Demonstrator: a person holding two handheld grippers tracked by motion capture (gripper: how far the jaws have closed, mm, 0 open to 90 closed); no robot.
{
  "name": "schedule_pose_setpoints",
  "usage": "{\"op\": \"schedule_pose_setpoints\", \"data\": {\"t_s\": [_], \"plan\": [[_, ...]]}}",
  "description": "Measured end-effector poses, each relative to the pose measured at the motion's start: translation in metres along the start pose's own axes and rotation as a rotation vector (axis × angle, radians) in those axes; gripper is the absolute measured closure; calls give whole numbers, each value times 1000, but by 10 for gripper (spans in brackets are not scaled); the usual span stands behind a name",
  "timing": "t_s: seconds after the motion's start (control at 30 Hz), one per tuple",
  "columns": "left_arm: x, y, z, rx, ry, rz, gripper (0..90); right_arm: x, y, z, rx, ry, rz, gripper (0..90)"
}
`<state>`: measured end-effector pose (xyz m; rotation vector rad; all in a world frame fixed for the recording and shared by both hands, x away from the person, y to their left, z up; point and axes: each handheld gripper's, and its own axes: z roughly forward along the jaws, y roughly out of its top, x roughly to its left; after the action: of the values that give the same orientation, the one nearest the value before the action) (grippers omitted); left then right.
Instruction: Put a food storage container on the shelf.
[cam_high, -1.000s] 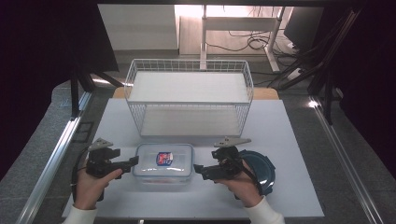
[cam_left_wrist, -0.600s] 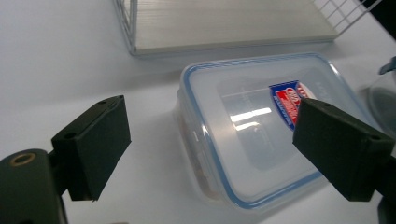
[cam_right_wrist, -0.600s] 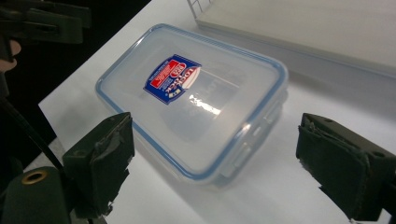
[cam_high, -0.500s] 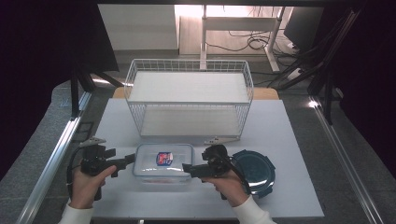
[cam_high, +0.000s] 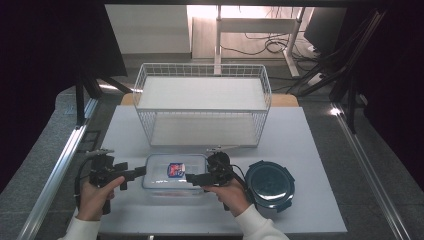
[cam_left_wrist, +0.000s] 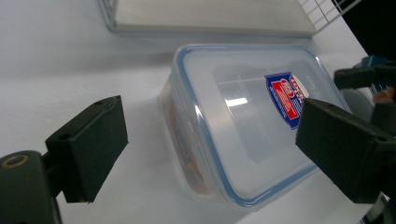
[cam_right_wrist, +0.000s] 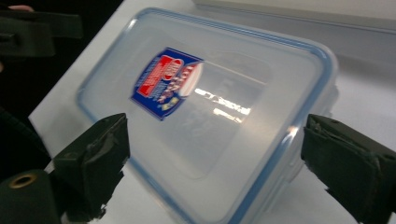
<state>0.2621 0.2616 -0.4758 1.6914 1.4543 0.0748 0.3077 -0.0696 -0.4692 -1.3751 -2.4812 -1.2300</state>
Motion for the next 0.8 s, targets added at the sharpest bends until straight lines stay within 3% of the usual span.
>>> {"op": "schedule_pose_setpoints", "data": {"t_s": [0.3, 0.47, 0.67, 0.8], "plan": [[5, 2, 20, 56, -50, -7, 102, -12, 0, 9, 0, -52, 72, 45], [10, 1, 29, 88, -89, -40, 90, -17, -2, 13, 10, -61, 104, 39], [10, -1, 41, 138, -111, -50, 71, -22, -4, 21, 36, -34, 146, 36], [10, -2, 46, 159, -130, -67, 80, -26, -6, 26, 50, 4, 202, 34]]}}
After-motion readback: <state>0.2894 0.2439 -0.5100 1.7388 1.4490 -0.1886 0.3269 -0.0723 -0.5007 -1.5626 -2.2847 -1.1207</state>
